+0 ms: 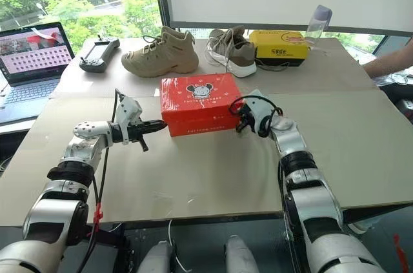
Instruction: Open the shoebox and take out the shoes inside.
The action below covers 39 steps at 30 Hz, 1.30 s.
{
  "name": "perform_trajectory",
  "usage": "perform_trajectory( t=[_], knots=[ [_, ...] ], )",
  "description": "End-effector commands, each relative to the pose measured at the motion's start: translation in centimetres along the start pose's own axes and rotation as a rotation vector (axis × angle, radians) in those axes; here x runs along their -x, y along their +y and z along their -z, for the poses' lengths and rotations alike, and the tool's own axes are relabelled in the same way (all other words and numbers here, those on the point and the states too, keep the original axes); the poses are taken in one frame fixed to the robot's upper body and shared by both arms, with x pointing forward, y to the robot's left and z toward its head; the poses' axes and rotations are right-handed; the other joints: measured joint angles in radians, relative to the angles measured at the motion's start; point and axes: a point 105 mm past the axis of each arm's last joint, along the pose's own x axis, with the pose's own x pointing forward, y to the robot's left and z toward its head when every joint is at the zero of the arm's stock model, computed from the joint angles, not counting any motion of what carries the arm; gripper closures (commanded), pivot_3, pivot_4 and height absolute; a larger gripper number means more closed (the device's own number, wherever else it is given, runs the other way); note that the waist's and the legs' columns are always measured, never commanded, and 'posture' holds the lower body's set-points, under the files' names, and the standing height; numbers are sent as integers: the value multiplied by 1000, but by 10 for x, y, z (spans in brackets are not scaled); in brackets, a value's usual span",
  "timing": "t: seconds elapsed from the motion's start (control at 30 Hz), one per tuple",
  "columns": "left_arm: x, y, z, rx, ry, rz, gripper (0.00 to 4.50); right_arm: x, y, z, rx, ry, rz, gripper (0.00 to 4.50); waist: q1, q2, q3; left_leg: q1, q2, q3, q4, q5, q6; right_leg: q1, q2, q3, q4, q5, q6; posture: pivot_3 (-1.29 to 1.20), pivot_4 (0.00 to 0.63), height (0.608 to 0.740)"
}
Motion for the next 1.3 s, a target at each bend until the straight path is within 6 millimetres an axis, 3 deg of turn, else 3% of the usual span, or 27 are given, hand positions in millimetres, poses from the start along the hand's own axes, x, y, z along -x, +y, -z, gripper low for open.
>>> perform_trajectory(
  t=[0.03, 0.2, 0.33, 0.5, 0.63, 0.7, 0.9, 1.0, 1.17, 1.3],
  knots=[
    [-4, -1, -14, -25, -40, 24, 4500, 13, 28, -29, 43, -58, -85, 4479, 0, 0, 0, 0, 0, 0, 0, 0, 0, 0, 0, 0, 0, 0, 0, 0, 150, 712],
    [-8, -4, -10, -30, -22, 38, 4500, 18, 39, -28, 0, -45, -64, 4479, -3, 0, 0, 1, 0, 0, 1, 1, -1, 0, 0, 0, 1, 0, 0, 0, 150, 712],
    [-6, -7, -8, -27, -22, 43, 4500, 25, 28, -18, -25, -11, 0, 4479, 16, 0, 0, 1, 0, 0, 1, 1, -1, 0, 0, 0, 0, 0, 0, 0, 150, 712],
    [4, -5, 0, -8, -15, 11, 4500, 52, -32, 3, 11, 86, 181, 4479, 32, 0, 0, 0, 0, 0, 0, 1, -1, 0, 0, 0, -1, 0, 0, 0, 150, 712],
    [2, -6, -1, -8, -21, 9, 4500, 41, -75, 5, 95, 123, 331, 4479, 28, 0, 0, 1, 0, 1, 2, 1, -1, 0, 0, 0, -1, 1, 0, 0, 150, 712],
    [0, -7, -2, -9, -22, 6, 4500, 29, -84, -2, 100, 85, 364, 4479, 18, 0, 0, 2, 0, 1, 1, 1, -1, 1, 0, 1, -1, 1, -1, 0, 150, 712],
    [-5, -8, -4, -10, -30, -3, 4500, -16, -53, -39, 114, -94, 259, 4479, -7, 0, 0, 3, 0, 0, -5, 1, 0, 1, 0, 1, -2, 3, -6, 0, 150, 712],
    [-9, -6, -6, -13, -35, -15, 4500, -30, -30, -45, 80, -135, 152, 4479, -9, 0, 1, 2, 0, 0, -5, 1, 0, 1, 0, 1, -2, 4, -7, 0, 150, 712],
    [-15, -5, -14, -31, -47, -14, 4500, -36, 2, -44, 52, -174, -58, 4479, -7, 1, 1, 2, 0, 0, -2, 1, -1, 1, 0, 0, -1, 2, -3, 0, 150, 712],
    [-18, -9, -20, -56, -51, 28, 4500, -26, 26, -35, 70, -178, -227, 4479, -8, 1, 1, 2, 0, 0, -1, 2, -1, 2, 0, 0, -1, 1, 0, 0, 150, 712]
  ],
)
